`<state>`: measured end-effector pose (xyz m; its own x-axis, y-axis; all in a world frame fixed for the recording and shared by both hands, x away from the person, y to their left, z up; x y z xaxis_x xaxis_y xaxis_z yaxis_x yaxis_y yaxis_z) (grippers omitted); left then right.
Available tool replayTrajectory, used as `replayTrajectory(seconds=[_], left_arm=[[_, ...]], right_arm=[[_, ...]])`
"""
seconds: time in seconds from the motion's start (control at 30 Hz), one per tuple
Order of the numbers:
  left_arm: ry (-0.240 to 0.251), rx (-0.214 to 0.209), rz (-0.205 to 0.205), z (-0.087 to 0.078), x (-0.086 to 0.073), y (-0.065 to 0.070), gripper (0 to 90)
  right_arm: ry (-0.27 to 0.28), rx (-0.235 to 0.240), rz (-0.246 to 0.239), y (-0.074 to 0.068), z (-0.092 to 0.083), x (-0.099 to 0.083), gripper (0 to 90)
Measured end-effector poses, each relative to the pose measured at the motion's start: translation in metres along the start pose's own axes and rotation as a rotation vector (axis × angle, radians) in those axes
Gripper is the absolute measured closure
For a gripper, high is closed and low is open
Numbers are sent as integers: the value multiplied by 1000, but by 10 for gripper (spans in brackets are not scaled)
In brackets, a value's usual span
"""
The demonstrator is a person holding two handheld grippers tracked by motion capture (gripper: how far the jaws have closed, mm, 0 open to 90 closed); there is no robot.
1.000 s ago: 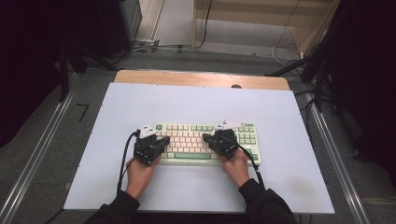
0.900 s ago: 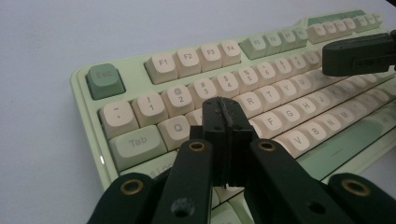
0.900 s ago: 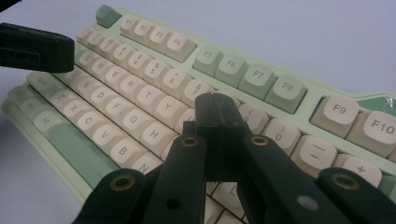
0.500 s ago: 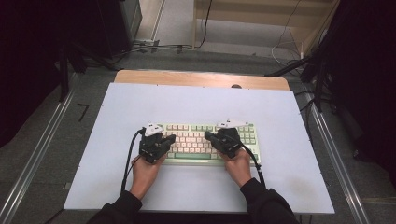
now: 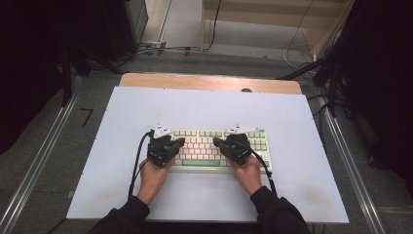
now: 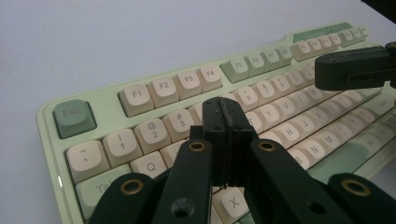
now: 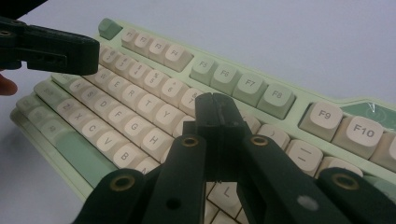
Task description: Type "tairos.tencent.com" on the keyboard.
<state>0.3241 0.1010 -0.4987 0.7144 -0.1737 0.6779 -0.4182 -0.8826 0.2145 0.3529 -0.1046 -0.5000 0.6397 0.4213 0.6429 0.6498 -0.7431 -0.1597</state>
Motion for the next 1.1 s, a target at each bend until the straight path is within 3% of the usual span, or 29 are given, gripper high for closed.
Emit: replayTrajectory(seconds=[0.43, 1.1], left_arm=[[5, -5, -4, 4, 5, 2, 900], [-21, -12, 24, 16, 7, 11, 900]], right_arm=[[-2, 3, -1, 0, 0, 0, 874], [-1, 5, -2, -1, -1, 0, 873]])
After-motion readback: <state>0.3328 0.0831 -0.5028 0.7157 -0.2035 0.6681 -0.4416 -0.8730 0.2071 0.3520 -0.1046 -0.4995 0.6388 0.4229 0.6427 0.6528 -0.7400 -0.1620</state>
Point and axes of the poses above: each handheld gripper's, and its own axes: z roughly forward along the jaws, x roughly out of its top, y roughly to its right, the point moved 4 cm from there along z, roughly forward along the jaws, and after that the axes turned 10 degrees about -y, right-handed, at the moved point
